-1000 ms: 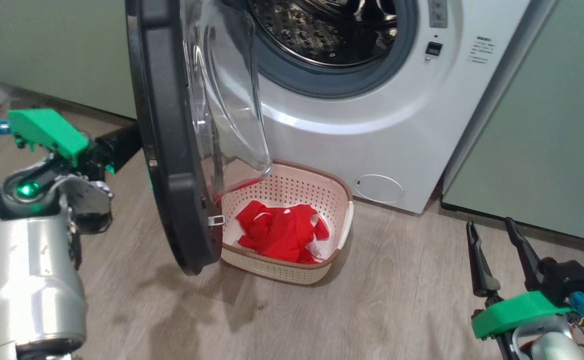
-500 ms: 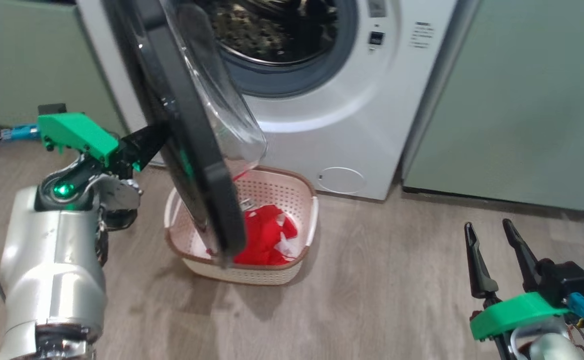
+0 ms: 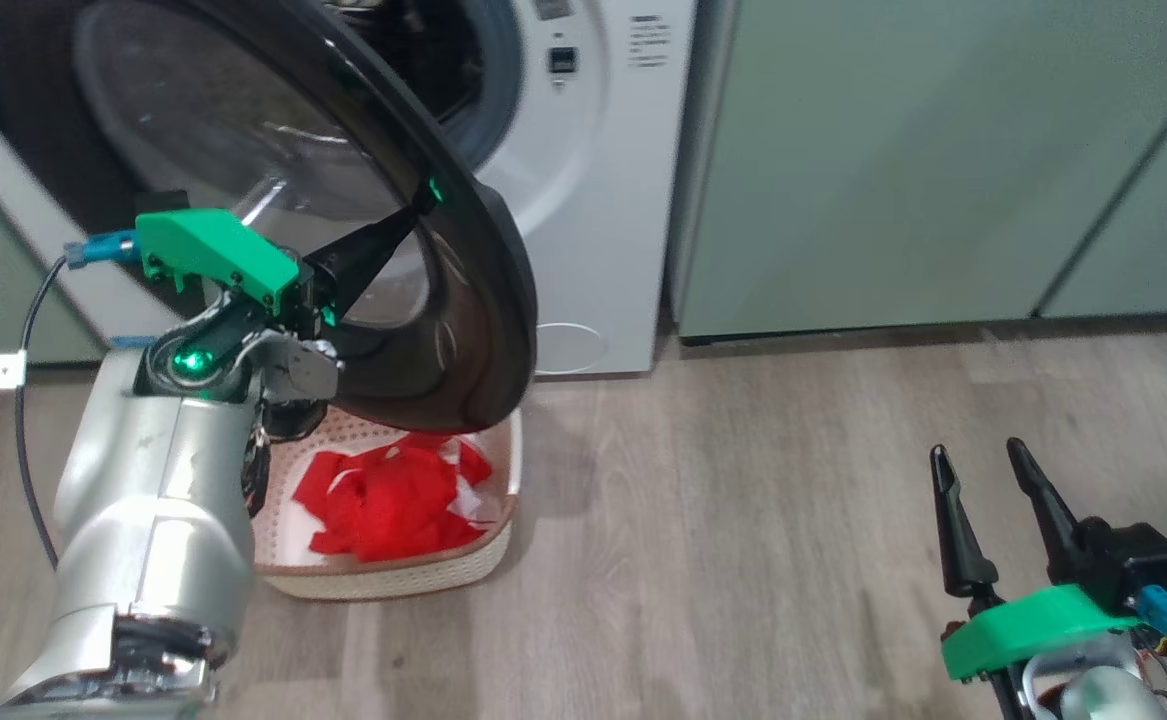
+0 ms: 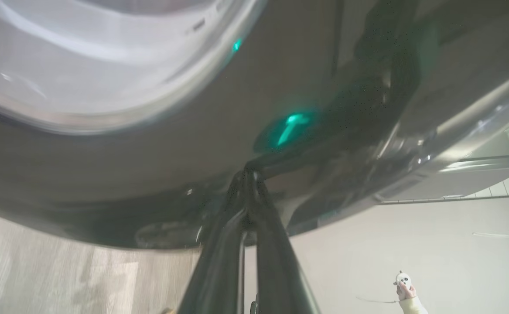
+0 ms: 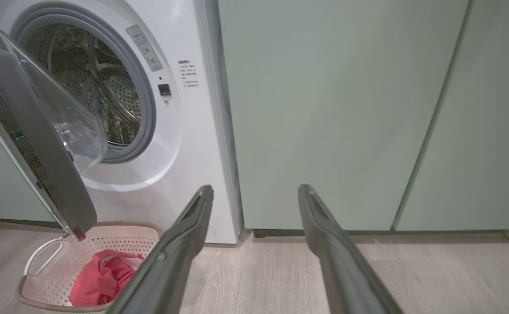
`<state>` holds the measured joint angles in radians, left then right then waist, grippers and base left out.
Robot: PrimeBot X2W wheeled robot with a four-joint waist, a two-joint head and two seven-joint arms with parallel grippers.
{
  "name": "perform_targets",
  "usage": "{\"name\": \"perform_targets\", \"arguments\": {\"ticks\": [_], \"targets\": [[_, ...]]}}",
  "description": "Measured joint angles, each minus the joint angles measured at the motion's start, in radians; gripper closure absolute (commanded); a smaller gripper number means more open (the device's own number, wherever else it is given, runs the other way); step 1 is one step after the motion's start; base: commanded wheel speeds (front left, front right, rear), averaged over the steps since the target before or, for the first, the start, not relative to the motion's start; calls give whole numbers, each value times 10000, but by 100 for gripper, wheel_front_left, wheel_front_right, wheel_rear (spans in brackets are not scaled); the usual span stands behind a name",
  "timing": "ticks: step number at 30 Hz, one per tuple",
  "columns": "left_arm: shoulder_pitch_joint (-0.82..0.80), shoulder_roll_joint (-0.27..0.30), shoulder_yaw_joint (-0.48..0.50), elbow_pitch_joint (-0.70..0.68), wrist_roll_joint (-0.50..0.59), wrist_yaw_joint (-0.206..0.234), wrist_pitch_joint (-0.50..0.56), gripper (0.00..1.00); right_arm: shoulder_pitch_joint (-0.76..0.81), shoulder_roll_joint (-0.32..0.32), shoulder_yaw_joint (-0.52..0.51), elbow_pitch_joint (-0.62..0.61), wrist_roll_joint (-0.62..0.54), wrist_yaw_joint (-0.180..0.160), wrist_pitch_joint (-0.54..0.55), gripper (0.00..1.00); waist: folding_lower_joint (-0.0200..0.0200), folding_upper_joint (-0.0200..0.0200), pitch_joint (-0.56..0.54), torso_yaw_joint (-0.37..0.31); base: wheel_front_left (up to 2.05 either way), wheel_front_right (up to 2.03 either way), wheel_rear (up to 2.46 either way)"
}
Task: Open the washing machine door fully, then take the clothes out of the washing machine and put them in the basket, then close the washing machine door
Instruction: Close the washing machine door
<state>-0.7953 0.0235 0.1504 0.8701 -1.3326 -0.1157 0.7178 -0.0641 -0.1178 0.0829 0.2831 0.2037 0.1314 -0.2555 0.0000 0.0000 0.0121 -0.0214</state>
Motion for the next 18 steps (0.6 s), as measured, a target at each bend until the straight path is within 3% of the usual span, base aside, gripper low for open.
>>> {"name": "perform_targets", "arguments": {"ticks": [8,17,18], "targets": [[-15,-25,-320,157,-439,-82,-405,100,67,-42,-44,0,0,0,0,0,0,0,-24,-695,0,0,0],[706,-8,-224,-667,-918,-84,-671,100,93,-42,-217,-12,0,0,0,0,0,0,-205,-81,0,0,0],[879,19,-190,-819,-949,-84,-729,87,93,-36,-213,-13,0,0,0,0,0,0,-231,27,0,0,0]]}}
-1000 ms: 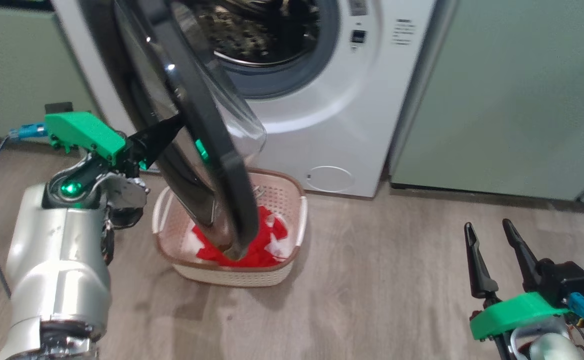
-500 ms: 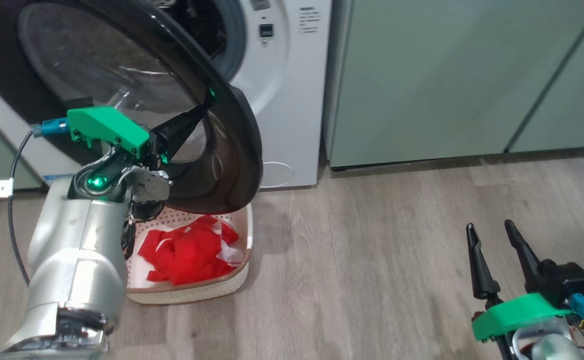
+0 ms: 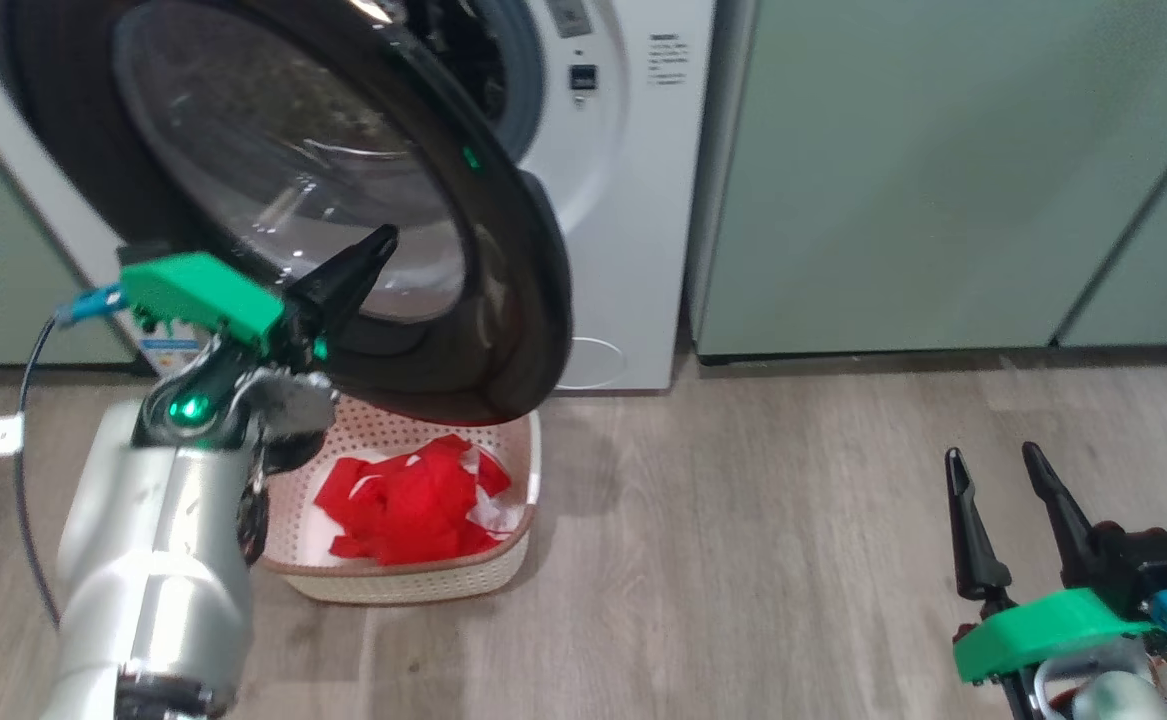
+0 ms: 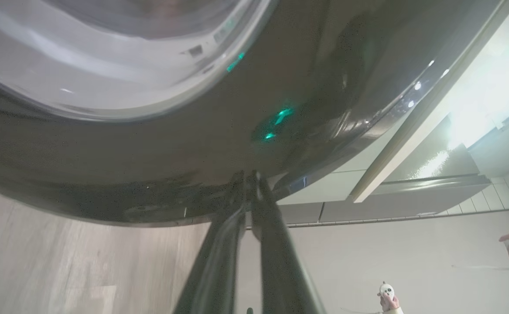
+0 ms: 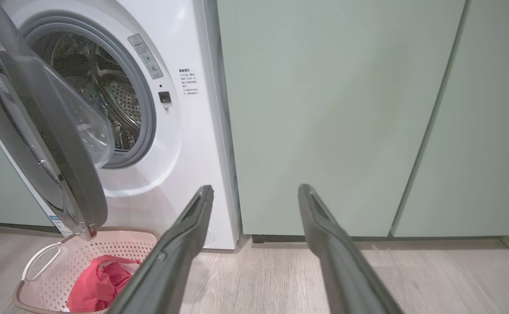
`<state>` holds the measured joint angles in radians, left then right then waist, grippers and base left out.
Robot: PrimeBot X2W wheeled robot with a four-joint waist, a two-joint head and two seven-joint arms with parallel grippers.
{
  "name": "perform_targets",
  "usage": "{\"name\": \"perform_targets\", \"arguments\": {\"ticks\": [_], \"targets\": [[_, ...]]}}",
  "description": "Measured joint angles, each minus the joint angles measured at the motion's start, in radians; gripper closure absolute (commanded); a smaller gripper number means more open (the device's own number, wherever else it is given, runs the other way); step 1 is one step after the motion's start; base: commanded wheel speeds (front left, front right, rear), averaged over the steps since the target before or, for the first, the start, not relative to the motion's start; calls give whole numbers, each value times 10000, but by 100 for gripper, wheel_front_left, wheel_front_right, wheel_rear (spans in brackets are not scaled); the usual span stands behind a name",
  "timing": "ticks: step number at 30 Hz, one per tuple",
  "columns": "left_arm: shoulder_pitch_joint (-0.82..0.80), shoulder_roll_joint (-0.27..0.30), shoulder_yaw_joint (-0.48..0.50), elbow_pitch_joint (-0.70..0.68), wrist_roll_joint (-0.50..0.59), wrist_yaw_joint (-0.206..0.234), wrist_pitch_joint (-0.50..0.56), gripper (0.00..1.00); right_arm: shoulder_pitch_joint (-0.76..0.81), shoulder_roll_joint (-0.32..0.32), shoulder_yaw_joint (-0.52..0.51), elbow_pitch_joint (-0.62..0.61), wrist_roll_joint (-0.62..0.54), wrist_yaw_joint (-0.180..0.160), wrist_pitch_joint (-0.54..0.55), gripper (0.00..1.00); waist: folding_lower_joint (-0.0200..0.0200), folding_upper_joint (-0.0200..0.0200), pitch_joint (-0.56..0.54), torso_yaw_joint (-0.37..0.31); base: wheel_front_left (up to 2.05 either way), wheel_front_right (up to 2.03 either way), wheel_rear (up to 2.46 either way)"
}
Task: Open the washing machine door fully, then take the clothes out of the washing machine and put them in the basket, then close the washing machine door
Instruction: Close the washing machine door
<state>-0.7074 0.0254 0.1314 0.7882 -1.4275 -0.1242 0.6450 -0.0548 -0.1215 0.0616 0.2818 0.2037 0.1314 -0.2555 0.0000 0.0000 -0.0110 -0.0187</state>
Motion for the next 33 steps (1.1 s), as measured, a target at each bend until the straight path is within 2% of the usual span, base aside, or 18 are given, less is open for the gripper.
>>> {"name": "perform_targets", "arguments": {"ticks": [1,2,3,4,9,14,18,19,20,26,30,33], "targets": [[172,35,38,-134,0,0,-94,64,1,8,-4,-6,0,0,0,0,0,0,-26,110,0,0,0],[342,82,71,-249,0,0,-150,54,3,21,-19,-15,0,0,0,0,0,0,-53,222,0,0,0],[529,150,73,-351,2,0,-173,20,3,42,-27,-25,0,0,0,0,0,0,-82,339,0,0,0],[722,219,71,-456,6,0,-272,0,3,67,-36,-42,0,0,0,0,0,0,-112,452,0,0,0],[1801,658,21,-1350,288,0,-984,0,3,205,-75,-59,0,0,0,0,0,0,-261,957,0,0,0],[2844,1181,-433,-2385,1097,0,-2625,0,1,217,-176,-69,17,0,0,0,0,0,-354,1243,0,0,0],[3687,1785,-1338,-3241,1833,0,-4167,0,0,217,-435,-138,100,0,0,0,0,0,-390,1244,0,0,0],[4074,2213,-2027,-3432,2366,0,-5087,0,3,217,-539,-146,104,0,0,0,0,0,-417,1208,0,0,0],[4264,2401,-2326,-3509,2564,0,-5574,0,6,217,-596,-150,102,0,0,0,0,0,-435,1184,0,0,0],[4910,3434,-4151,-3053,3614,-2,-8366,0,267,238,-729,-236,102,0,0,0,0,0,-508,977,0,0,0],[4935,3768,-4775,-2508,4658,-2,-8930,0,416,272,-757,-236,102,0,0,0,0,0,-540,837,0,0,0],[5004,3664,-4075,-2683,5751,-4,-8932,0,414,311,-851,-242,102,0,0,0,0,0,-521,777,0,0,0]]}}
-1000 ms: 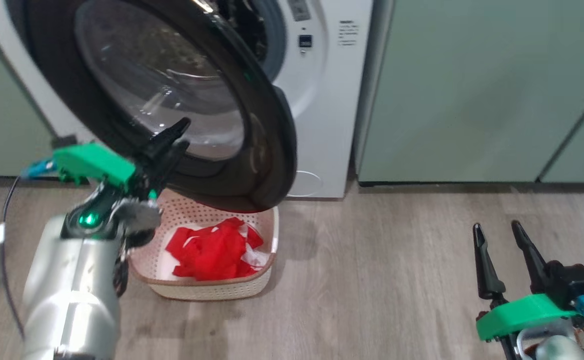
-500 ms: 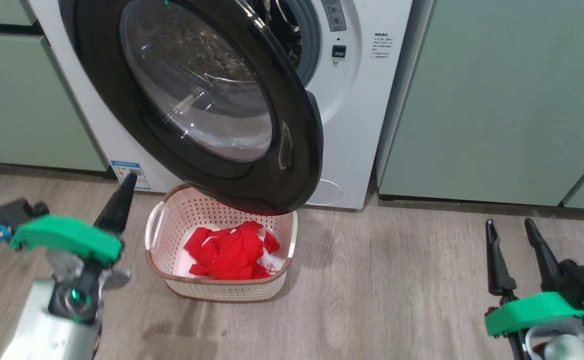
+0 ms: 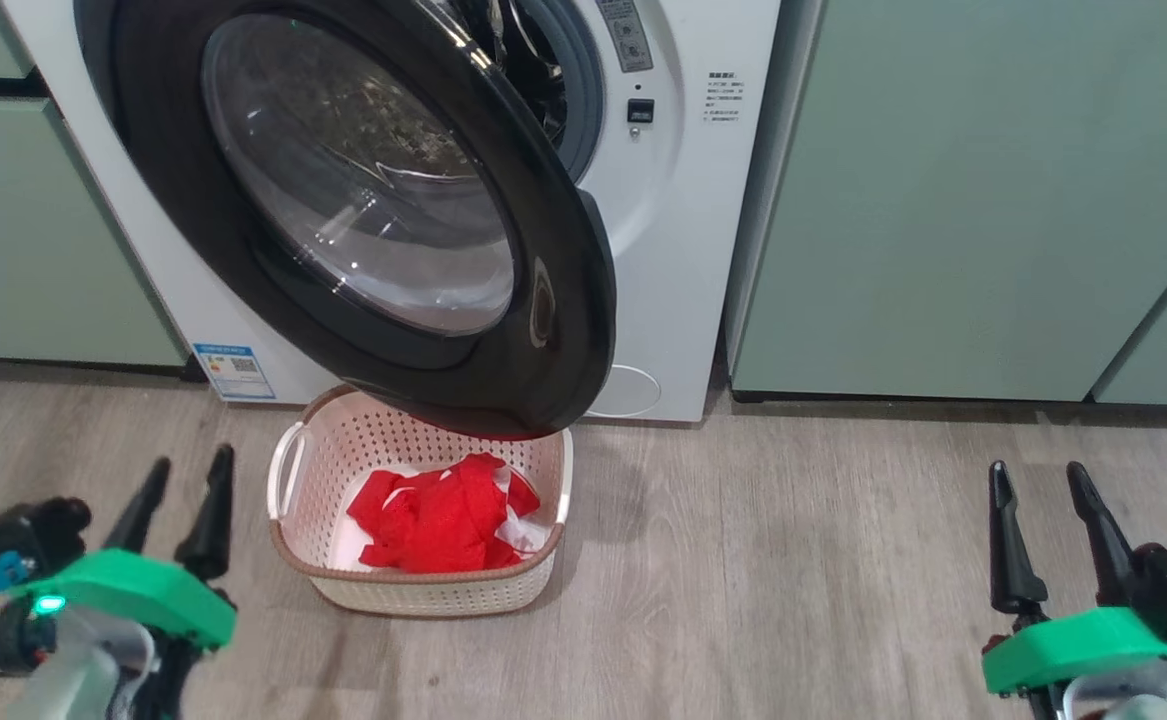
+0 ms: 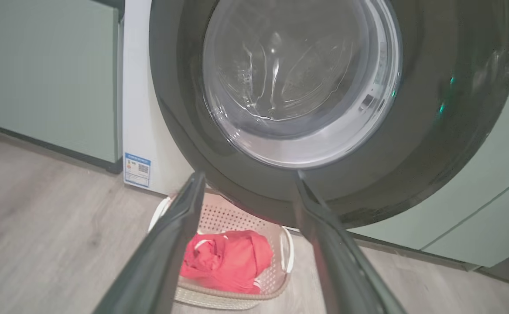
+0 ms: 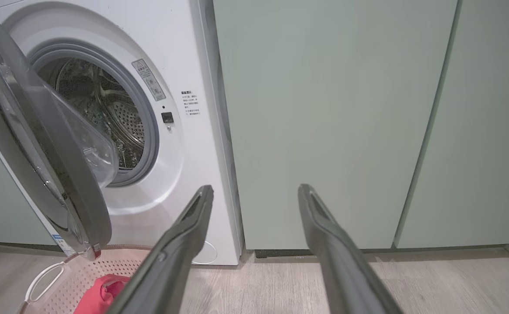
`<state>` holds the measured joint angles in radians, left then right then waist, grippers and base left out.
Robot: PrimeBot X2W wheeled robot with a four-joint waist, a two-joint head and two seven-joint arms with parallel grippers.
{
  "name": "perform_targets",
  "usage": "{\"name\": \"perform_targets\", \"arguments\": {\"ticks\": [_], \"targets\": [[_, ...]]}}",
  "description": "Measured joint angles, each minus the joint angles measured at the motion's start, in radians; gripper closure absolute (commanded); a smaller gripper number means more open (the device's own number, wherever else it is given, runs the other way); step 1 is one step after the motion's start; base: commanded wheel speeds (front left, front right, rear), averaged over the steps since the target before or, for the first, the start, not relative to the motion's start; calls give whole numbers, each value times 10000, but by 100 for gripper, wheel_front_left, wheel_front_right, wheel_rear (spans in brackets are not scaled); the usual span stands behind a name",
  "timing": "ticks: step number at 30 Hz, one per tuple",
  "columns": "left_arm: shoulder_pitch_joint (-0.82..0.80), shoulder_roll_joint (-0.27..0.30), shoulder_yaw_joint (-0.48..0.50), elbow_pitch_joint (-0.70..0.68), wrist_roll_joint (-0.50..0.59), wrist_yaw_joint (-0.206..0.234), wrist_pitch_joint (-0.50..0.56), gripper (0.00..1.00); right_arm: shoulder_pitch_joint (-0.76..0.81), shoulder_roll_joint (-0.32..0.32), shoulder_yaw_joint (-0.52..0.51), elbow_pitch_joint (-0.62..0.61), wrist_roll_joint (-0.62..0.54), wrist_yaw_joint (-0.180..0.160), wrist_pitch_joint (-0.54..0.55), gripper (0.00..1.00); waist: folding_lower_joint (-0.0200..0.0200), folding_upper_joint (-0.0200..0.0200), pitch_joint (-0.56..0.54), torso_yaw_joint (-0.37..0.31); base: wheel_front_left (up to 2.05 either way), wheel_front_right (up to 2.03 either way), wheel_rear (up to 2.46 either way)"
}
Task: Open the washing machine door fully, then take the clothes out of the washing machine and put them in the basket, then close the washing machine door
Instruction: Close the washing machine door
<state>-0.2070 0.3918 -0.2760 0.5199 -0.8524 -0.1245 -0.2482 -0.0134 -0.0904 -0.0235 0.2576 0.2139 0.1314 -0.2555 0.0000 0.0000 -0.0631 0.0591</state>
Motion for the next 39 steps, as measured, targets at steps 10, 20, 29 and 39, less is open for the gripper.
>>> {"name": "perform_targets", "arguments": {"ticks": [10,20,29,39], "targets": [[1225,-1089,2034,-537,2719,0,-42,0,141,167,-12,-8,-2,0,0,0,0,0,127,-170,0,0,0],[1263,-1407,2330,-610,3547,0,-44,0,163,244,6,4,-4,0,0,0,0,0,203,-217,0,0,0],[1263,-1417,2357,-652,3682,0,-44,0,160,247,4,15,2,0,0,4,0,0,218,-169,0,0,0],[1384,-1538,2311,-635,3776,0,-44,0,-391,217,-309,-671,176,0,0,100,0,0,246,166,0,0,0]]}}
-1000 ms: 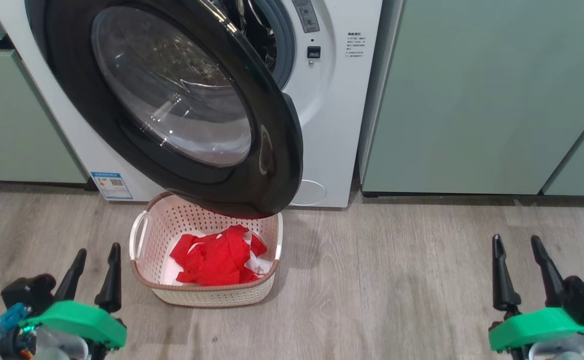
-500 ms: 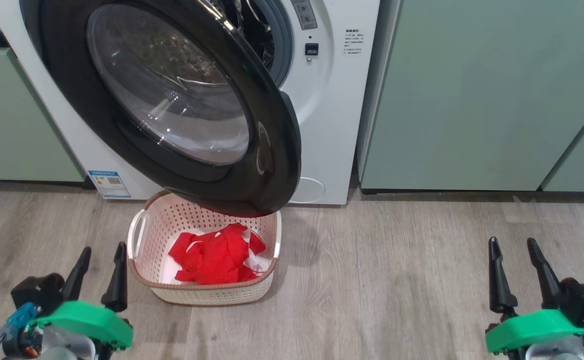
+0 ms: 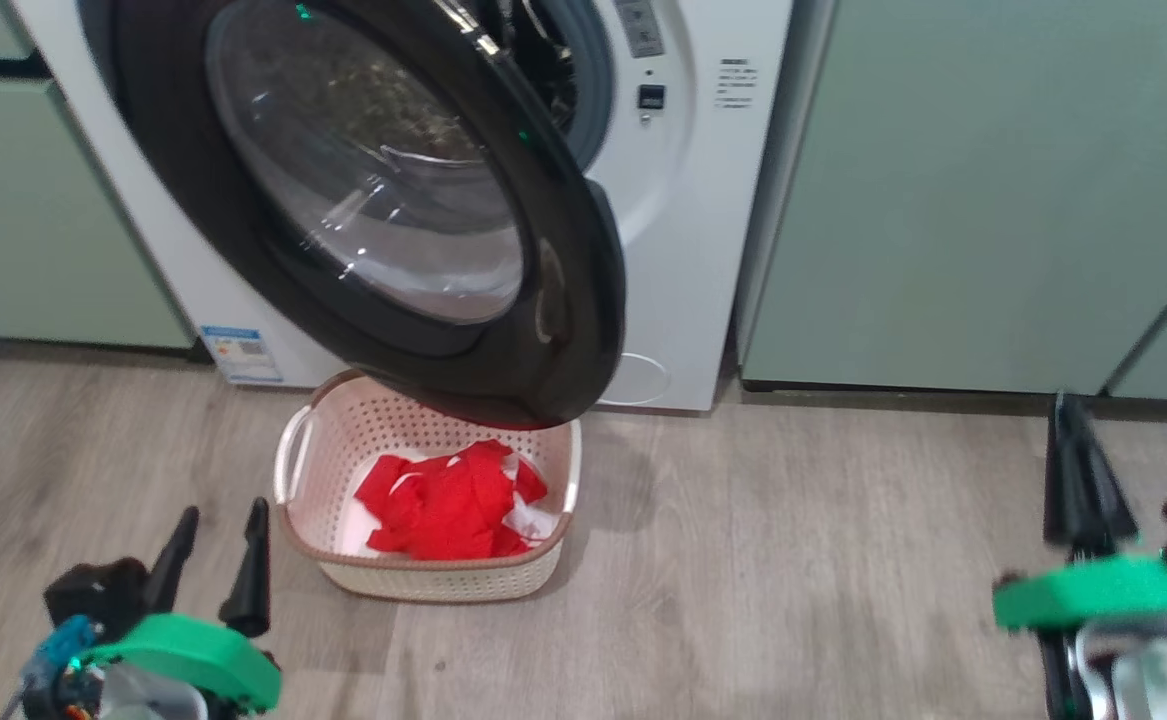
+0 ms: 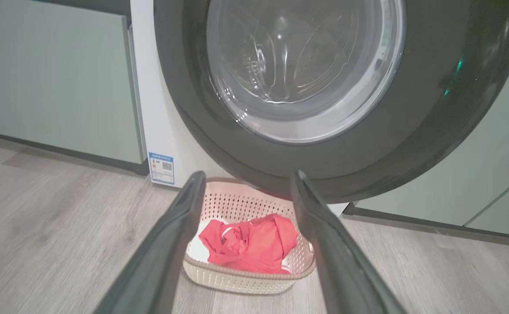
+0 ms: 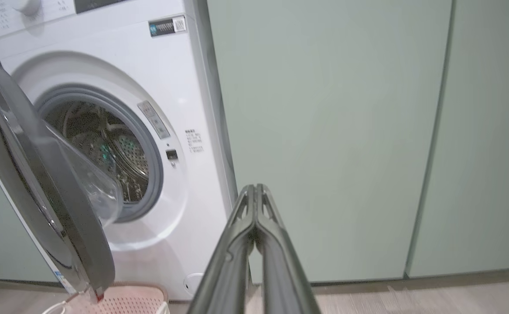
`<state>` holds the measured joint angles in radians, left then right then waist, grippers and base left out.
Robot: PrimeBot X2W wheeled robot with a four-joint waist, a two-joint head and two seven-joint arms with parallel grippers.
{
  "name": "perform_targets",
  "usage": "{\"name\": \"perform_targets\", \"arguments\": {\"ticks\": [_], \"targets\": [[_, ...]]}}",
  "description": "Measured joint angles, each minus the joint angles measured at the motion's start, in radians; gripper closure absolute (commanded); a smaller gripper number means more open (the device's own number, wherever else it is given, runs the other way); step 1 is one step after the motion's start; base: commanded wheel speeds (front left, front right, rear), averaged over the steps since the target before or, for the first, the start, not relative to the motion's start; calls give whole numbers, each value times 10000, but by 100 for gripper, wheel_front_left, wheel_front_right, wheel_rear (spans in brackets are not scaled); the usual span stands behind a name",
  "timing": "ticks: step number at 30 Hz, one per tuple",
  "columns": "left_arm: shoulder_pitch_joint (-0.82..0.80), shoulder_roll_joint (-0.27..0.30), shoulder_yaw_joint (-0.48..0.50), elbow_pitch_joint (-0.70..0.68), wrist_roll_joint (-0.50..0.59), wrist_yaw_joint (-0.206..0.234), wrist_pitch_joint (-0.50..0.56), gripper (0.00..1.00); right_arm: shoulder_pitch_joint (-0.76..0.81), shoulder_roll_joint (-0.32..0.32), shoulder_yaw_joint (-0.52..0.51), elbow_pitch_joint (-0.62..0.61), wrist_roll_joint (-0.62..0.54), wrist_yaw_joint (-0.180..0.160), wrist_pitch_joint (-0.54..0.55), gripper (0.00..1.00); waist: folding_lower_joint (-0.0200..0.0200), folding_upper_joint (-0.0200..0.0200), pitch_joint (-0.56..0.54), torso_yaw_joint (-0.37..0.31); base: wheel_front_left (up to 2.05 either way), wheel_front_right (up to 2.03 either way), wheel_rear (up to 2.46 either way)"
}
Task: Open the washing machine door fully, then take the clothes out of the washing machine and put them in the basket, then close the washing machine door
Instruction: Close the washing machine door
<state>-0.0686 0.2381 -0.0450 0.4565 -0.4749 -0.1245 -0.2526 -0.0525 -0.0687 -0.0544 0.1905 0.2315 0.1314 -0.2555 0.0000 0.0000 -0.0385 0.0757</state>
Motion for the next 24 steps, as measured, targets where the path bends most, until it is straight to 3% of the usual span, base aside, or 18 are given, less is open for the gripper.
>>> {"name": "perform_targets", "arguments": {"ticks": [7,13,19,24], "targets": [[33,-240,-347,121,86,0,0,0,-1669,-337,932,-604,192,0,0,100,0,0,83,584,0,0,0],[25,-374,-451,209,96,0,0,0,-2914,-585,3062,-579,249,0,-6,100,0,0,182,1267,0,0,0],[-16,-594,-662,276,96,0,0,0,-3973,-702,5262,1001,270,0,-10,100,0,0,390,1918,0,0,0],[-157,-788,-886,272,96,0,0,0,-4675,-711,5751,2679,775,0,-10,100,0,0,650,2402,0,0,0]]}}
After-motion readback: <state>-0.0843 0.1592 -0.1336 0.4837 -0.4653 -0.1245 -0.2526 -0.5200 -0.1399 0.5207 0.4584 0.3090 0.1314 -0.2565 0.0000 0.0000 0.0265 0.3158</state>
